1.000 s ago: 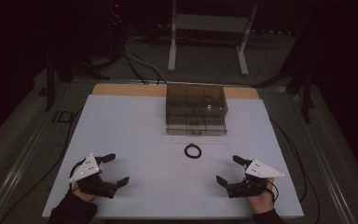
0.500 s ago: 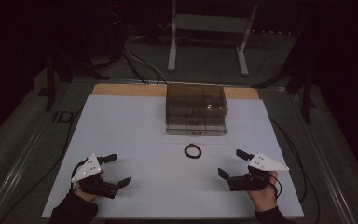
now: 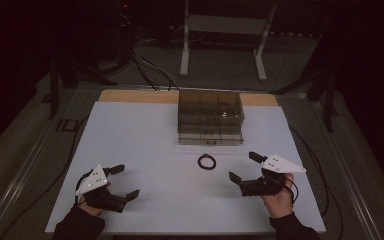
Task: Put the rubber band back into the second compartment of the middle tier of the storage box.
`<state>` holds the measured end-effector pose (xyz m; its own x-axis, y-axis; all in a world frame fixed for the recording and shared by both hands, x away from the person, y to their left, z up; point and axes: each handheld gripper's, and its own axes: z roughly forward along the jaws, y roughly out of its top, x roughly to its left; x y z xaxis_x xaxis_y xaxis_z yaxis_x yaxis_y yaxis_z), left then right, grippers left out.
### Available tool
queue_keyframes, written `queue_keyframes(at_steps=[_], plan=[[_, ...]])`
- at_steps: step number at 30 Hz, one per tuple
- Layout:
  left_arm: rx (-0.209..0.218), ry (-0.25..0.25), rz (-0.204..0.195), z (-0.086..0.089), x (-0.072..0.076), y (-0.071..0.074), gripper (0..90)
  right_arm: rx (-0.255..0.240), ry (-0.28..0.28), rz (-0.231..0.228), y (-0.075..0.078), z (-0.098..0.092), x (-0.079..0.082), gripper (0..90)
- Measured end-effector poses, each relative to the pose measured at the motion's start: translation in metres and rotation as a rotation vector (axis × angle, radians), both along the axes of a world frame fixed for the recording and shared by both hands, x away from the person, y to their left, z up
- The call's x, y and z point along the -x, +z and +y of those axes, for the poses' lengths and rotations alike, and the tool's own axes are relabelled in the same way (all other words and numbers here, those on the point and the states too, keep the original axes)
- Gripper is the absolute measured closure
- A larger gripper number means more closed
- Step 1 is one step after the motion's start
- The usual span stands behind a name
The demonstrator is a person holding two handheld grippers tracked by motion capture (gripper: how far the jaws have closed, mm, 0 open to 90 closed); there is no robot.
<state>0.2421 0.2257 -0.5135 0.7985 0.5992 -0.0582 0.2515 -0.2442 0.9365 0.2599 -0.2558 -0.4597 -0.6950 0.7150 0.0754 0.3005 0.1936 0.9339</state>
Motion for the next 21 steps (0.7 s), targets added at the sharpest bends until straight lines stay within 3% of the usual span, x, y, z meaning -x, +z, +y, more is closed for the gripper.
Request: queue_keyframes(at_steps=[21], plan=[[-0.001,-0.001,0.004,0.0,0.0,0.0,0.4,0.013,0.042,0.008,0.009,0.023,-0.025,0.0]])
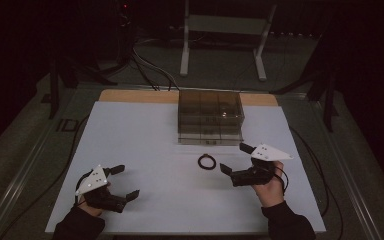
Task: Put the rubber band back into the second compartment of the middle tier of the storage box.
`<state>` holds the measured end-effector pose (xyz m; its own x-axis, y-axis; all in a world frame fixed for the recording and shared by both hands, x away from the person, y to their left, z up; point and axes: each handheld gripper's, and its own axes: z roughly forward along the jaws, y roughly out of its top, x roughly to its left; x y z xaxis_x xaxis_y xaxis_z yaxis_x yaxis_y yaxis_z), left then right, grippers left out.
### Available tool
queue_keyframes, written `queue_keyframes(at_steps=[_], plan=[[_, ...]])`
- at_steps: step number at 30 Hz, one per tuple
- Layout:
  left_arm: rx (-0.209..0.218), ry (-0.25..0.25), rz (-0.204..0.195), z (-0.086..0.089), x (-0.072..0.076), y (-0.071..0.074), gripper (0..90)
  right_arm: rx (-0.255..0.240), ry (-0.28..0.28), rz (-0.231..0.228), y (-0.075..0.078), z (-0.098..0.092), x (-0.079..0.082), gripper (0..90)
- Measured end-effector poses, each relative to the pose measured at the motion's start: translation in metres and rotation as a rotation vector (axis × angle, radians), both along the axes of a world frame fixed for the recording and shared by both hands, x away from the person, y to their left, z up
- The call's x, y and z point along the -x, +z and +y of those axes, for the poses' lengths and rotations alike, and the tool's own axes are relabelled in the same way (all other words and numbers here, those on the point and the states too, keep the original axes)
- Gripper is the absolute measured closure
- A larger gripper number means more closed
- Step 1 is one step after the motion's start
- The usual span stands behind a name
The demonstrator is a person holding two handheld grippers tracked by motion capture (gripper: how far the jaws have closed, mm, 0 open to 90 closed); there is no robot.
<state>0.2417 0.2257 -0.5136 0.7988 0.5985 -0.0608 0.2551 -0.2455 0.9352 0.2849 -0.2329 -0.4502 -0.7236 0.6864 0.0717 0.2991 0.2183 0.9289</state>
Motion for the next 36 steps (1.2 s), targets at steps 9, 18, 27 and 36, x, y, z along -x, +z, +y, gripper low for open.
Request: queue_keyframes(at_steps=[9,18,27,36], plan=[[0.002,0.0,0.001,0.001,0.0,0.0,0.4,0.019,0.024,-0.003,0.001,0.014,-0.011,0.0],[-0.002,-0.004,-0.001,0.0,0.001,0.001,0.4,0.02,0.032,0.01,-0.003,0.022,-0.023,0.0],[0.0,-0.006,0.002,0.0,0.001,0.001,0.4,0.029,0.034,0.037,-0.011,0.03,-0.032,0.0],[0.0,-0.007,-0.002,0.0,0.001,0.001,0.4,0.049,0.035,0.075,-0.022,0.035,-0.044,0.0]])
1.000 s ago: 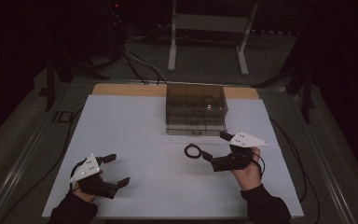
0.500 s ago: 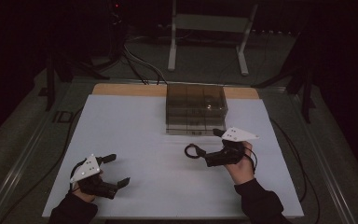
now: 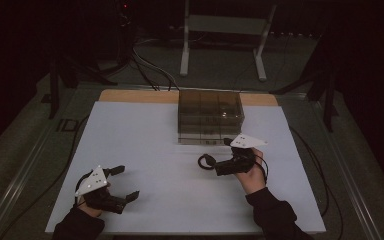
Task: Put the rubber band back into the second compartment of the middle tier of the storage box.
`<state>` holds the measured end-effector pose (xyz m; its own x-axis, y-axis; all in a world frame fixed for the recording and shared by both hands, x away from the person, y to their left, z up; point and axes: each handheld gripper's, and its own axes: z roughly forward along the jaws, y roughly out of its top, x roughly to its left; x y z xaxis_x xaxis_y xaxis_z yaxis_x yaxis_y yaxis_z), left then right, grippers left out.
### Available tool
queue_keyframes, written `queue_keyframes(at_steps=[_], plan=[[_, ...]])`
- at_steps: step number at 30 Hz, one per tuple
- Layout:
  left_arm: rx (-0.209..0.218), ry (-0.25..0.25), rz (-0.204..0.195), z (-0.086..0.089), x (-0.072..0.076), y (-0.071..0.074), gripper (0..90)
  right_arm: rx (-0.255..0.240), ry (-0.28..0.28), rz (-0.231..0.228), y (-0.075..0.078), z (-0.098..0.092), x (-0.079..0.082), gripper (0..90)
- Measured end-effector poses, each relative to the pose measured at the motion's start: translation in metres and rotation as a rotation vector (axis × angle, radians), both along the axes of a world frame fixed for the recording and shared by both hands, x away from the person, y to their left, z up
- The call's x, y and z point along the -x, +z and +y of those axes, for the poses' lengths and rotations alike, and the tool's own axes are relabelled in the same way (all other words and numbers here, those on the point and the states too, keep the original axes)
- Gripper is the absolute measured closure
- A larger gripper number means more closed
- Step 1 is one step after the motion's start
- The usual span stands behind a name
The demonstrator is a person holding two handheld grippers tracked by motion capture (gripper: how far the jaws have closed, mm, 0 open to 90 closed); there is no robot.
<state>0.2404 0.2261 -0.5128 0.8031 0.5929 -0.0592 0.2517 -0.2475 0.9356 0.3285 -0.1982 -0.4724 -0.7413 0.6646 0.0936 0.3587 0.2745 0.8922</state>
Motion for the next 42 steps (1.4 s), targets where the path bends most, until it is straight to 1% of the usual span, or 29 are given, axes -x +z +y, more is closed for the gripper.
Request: queue_keyframes(at_steps=[4,6,8,13,15,16,18,21,24,26,29,32,33,37,40,42], plan=[[-0.003,0.0,0.002,0.0,0.0,0.0,0.4,0.002,-0.006,0.013,-0.004,0.001,-0.004,0.0],[-0.001,0.0,0.002,0.0,0.0,0.0,0.4,0.015,-0.008,0.015,-0.006,0.002,-0.005,0.0],[-0.002,0.001,0.001,0.0,0.0,0.0,0.4,0.021,-0.017,0.036,-0.008,0.003,-0.007,3.5],[0.001,0.004,0.004,0.0,0.0,0.0,0.4,0.021,-0.026,0.076,-0.014,0.004,-0.01,5.0],[0.0,0.002,0.0,0.0,0.001,0.0,0.4,0.018,-0.028,0.104,-0.017,0.004,-0.011,5.8],[0.001,0.001,0.0,0.0,0.0,0.0,0.4,0.024,-0.028,0.111,-0.018,0.005,-0.011,6.0],[0.001,0.003,0.003,0.0,0.0,0.0,0.4,0.041,-0.032,0.114,-0.02,0.004,-0.012,10.0],[-0.004,0.0,0.003,0.0,0.0,0.0,0.4,0.046,-0.057,0.132,-0.023,0.004,-0.013,14.5],[-0.001,0.001,0.006,0.0,0.0,-0.001,0.4,0.066,-0.066,0.138,-0.026,0.005,-0.014,15.7],[-0.006,-0.001,0.006,-0.001,0.0,-0.001,0.4,0.07,-0.084,0.147,-0.028,0.005,-0.015,20.5],[-0.005,-0.001,0.006,-0.001,0.0,-0.001,0.4,0.088,-0.093,0.155,-0.03,0.006,-0.015,25.8],[-0.007,-0.003,0.007,-0.001,0.0,-0.001,0.4,0.092,-0.089,0.186,-0.034,0.005,-0.017,32.0],[-0.006,-0.003,0.007,-0.001,0.0,-0.001,0.4,0.1,-0.084,0.193,-0.035,0.005,-0.017,35.4],[-0.007,-0.002,0.007,-0.001,0.0,-0.001,0.4,0.114,-0.09,0.201,-0.038,0.005,-0.019,40.3],[-0.005,-0.001,0.008,-0.001,0.0,-0.001,0.4,0.136,-0.101,0.194,-0.039,0.006,-0.019,42.2],[-0.007,-0.001,0.007,-0.001,0.0,-0.001,0.4,0.145,-0.113,0.197,-0.04,0.006,-0.02,47.1]])
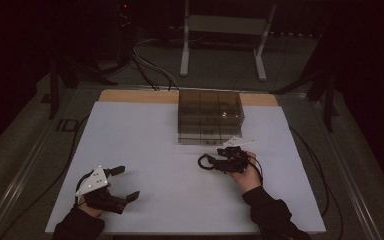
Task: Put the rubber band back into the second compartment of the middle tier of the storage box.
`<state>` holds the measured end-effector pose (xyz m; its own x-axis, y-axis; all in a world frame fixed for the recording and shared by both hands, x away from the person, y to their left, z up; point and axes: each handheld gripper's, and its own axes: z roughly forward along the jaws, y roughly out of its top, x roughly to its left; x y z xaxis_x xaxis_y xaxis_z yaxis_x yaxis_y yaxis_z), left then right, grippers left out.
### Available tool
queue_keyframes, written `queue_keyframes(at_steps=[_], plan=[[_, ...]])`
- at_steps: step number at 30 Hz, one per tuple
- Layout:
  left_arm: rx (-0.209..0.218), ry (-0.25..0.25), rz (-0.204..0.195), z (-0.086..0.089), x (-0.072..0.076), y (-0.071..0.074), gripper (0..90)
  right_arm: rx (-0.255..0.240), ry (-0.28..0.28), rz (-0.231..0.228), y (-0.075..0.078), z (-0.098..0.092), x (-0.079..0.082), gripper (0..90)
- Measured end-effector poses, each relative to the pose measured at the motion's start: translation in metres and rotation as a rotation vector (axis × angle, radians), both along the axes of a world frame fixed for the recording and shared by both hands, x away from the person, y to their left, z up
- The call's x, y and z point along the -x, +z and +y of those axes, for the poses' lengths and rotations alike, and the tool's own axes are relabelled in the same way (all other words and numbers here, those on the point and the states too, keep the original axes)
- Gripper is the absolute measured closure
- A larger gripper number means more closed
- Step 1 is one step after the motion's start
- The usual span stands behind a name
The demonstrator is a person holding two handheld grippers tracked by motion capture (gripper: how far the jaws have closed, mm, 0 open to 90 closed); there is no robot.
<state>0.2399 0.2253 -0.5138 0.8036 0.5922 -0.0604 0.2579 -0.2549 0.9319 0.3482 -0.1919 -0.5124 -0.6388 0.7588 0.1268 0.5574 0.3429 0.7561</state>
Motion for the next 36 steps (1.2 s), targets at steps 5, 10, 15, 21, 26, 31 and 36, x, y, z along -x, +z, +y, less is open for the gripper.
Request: queue_keyframes(at_steps=[5,10,15,21,26,31,36], plan=[[0.002,0.0,0.001,0.0,0.0,0.0,0.4,0.028,-0.005,0.009,-0.003,0.002,-0.002,56.0],[0.002,0.0,0.002,0.0,0.0,0.0,0.4,0.069,-0.008,0.015,-0.008,0.005,-0.003,60.3],[-0.009,-0.005,0.005,-0.001,-0.001,-0.001,0.4,0.093,-0.012,0.009,-0.012,0.008,-0.003,65.9],[-0.008,-0.004,0.004,-0.001,0.0,-0.001,0.4,0.153,-0.013,-0.005,-0.016,0.012,-0.005,73.0],[-0.011,-0.01,0.003,-0.001,0.0,-0.001,0.4,0.169,-0.015,-0.005,-0.017,0.014,-0.007,76.9],[-0.008,-0.007,-0.001,0.0,0.0,0.0,0.4,0.181,-0.008,0.001,-0.018,0.016,-0.008,81.0],[-0.011,-0.007,0.0,0.0,0.0,-0.001,0.4,0.186,0.0,0.006,-0.018,0.015,-0.01,83.3]])
